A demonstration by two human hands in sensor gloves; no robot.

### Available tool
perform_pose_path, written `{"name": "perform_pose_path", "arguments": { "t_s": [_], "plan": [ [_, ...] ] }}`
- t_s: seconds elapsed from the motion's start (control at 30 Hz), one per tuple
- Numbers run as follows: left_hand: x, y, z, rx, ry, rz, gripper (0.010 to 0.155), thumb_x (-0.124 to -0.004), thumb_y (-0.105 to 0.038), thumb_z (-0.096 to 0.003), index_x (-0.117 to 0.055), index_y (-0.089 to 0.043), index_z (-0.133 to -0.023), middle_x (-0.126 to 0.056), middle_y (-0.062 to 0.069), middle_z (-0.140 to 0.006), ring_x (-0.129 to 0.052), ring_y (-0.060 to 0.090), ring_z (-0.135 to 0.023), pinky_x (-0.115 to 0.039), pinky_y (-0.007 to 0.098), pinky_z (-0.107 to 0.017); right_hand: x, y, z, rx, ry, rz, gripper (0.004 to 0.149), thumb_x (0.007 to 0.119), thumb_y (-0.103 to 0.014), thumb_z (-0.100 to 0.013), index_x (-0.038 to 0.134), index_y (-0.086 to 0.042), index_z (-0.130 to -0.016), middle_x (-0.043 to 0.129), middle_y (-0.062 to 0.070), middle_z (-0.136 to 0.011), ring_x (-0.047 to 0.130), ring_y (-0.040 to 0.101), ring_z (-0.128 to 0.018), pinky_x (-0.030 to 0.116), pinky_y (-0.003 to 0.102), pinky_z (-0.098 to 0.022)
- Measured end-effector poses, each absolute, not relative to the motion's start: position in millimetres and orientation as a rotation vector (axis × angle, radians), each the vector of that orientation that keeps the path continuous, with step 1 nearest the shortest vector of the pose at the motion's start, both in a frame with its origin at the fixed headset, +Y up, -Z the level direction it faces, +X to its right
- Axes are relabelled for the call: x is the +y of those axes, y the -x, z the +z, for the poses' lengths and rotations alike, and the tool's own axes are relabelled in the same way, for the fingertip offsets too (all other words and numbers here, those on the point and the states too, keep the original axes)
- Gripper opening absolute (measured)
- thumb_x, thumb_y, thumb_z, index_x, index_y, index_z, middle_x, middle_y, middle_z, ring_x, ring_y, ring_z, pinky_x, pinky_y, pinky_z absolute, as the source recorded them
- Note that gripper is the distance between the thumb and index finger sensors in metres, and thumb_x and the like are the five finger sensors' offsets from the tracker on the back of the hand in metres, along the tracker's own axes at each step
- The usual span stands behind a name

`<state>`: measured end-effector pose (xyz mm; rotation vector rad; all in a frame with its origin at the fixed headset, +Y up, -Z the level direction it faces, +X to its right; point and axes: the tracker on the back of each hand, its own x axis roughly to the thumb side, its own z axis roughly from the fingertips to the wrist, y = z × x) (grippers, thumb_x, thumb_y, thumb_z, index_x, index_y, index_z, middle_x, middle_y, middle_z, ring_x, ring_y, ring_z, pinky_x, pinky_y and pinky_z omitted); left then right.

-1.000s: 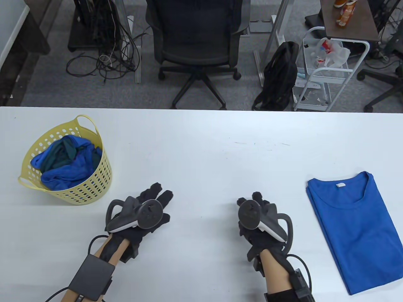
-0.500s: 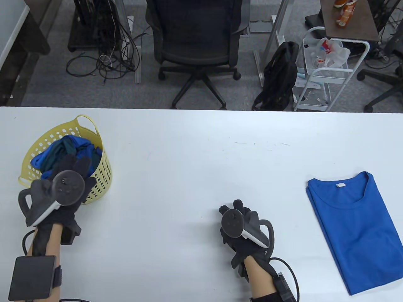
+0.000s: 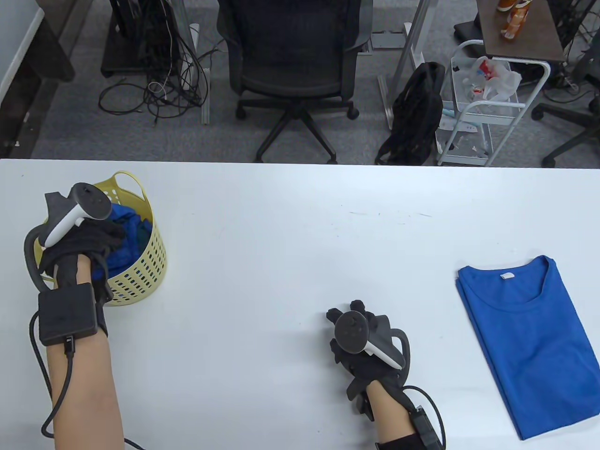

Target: Fold and stack clothes and towels from laundry basket

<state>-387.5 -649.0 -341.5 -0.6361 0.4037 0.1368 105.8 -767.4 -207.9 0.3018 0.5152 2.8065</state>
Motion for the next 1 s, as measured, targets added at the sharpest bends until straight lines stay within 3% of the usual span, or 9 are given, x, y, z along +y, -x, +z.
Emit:
{"name": "perform_pose_path", "arguments": {
  "t_s": [0.07, 0.2, 0.3, 0.5, 0.67, 0.73, 0.83, 0.9, 1.0],
  "plan": [
    [-654.1, 385.3, -343.3, 0.424, 0.682, 0.083, 0.074, -0.075, -0.041, -0.0586, -0.048, -0.015, -0.123, -0.031, 0.026, -0.130, -0.028, 0.058, -0.112, -0.051, 0.072, -0.076, -768.2, -105.8, -208.6, 0.519, -0.299, 2.801, 0.066, 0.076, -0.025, -0.062, 0.044, -0.008, -0.117, 0.029, 0.043, -0.116, 0.045, 0.067, -0.097, 0.054, 0.075, -0.066],
    [-639.8, 382.0, -339.0, 0.369, 0.537, 0.120, 0.078, -0.077, -0.037, -0.0576, -0.045, -0.007, -0.122, -0.040, 0.026, -0.129, -0.040, 0.056, -0.112, -0.053, 0.070, -0.075, -768.2, -106.0, -208.7, 0.498, -0.300, 2.795, 0.069, 0.075, -0.027, -0.063, 0.042, -0.001, -0.117, 0.029, 0.043, -0.116, 0.046, 0.067, -0.097, 0.054, 0.075, -0.066],
    [-617.5, 382.1, -327.9, 0.345, 0.369, 0.191, 0.077, -0.081, -0.035, -0.0554, -0.051, -0.007, -0.120, -0.051, 0.025, -0.127, -0.050, 0.054, -0.111, -0.057, 0.069, -0.075, -767.8, -106.0, -208.2, 0.487, -0.301, 2.792, 0.071, 0.075, -0.028, -0.063, 0.041, 0.002, -0.117, 0.028, 0.044, -0.115, 0.046, 0.067, -0.097, 0.054, 0.075, -0.066],
    [-593.8, 374.4, -308.9, 0.329, 0.293, 0.120, 0.074, -0.082, -0.037, -0.0541, -0.058, -0.011, -0.118, -0.061, 0.021, -0.125, -0.062, 0.050, -0.110, -0.062, 0.067, -0.074, -768.3, -102.9, -206.0, 0.486, -0.326, 2.796, 0.072, 0.074, -0.029, -0.063, 0.041, 0.003, -0.117, 0.028, 0.044, -0.115, 0.045, 0.067, -0.097, 0.054, 0.075, -0.066],
    [-584.5, 367.3, -297.2, 0.341, 0.084, 0.079, 0.064, -0.087, -0.040, -0.0485, -0.073, -0.019, -0.108, -0.087, 0.010, -0.105, -0.088, 0.038, -0.093, -0.071, 0.063, -0.072, -767.3, -103.3, -204.2, 0.465, -0.334, 2.803, 0.072, 0.074, -0.030, -0.063, 0.042, 0.005, -0.117, 0.029, 0.043, -0.115, 0.046, 0.067, -0.097, 0.054, 0.075, -0.066],
    [-586.6, 362.8, -297.2, 0.347, 0.135, 0.000, 0.056, -0.087, -0.040, -0.0491, -0.078, -0.026, -0.103, -0.090, 0.005, -0.101, -0.092, 0.034, -0.090, -0.073, 0.062, -0.071, -767.8, -104.4, -204.0, 0.469, -0.328, 2.797, 0.072, 0.074, -0.031, -0.063, 0.042, 0.005, -0.117, 0.029, 0.043, -0.115, 0.046, 0.067, -0.097, 0.054, 0.075, -0.066],
    [-593.7, 359.3, -299.5, 0.367, 0.187, -0.073, 0.069, -0.085, -0.040, -0.0511, -0.060, -0.033, -0.114, -0.081, 0.010, -0.111, -0.085, 0.039, -0.097, -0.072, 0.062, -0.072, -767.7, -105.5, -203.6, 0.468, -0.323, 2.794, 0.072, 0.074, -0.031, -0.063, 0.041, 0.004, -0.117, 0.028, 0.044, -0.115, 0.045, 0.067, -0.097, 0.054, 0.075, -0.066],
    [-600.1, 357.2, -303.4, 0.382, 0.212, -0.115, 0.060, -0.086, -0.039, -0.0506, -0.066, -0.040, -0.108, -0.075, 0.013, -0.115, -0.081, 0.043, -0.100, -0.071, 0.062, -0.073, -767.6, -105.9, -203.3, 0.463, -0.323, 2.793, 0.071, 0.073, -0.031, -0.063, 0.041, 0.003, -0.117, 0.028, 0.044, -0.115, 0.045, 0.067, -0.097, 0.054, 0.075, -0.066],
    [-614.2, 355.4, -314.2, 0.330, 0.410, -0.124, 0.049, -0.087, -0.040, -0.0501, -0.076, -0.045, -0.098, -0.050, 0.021, -0.129, -0.051, 0.055, -0.113, -0.059, 0.071, -0.075, -768.1, -106.3, -203.5, 0.461, -0.323, 2.794, 0.071, 0.073, -0.031, -0.063, 0.042, 0.002, -0.117, 0.028, 0.044, -0.115, 0.045, 0.067, -0.097, 0.054, 0.075, -0.066]
  ]
}}
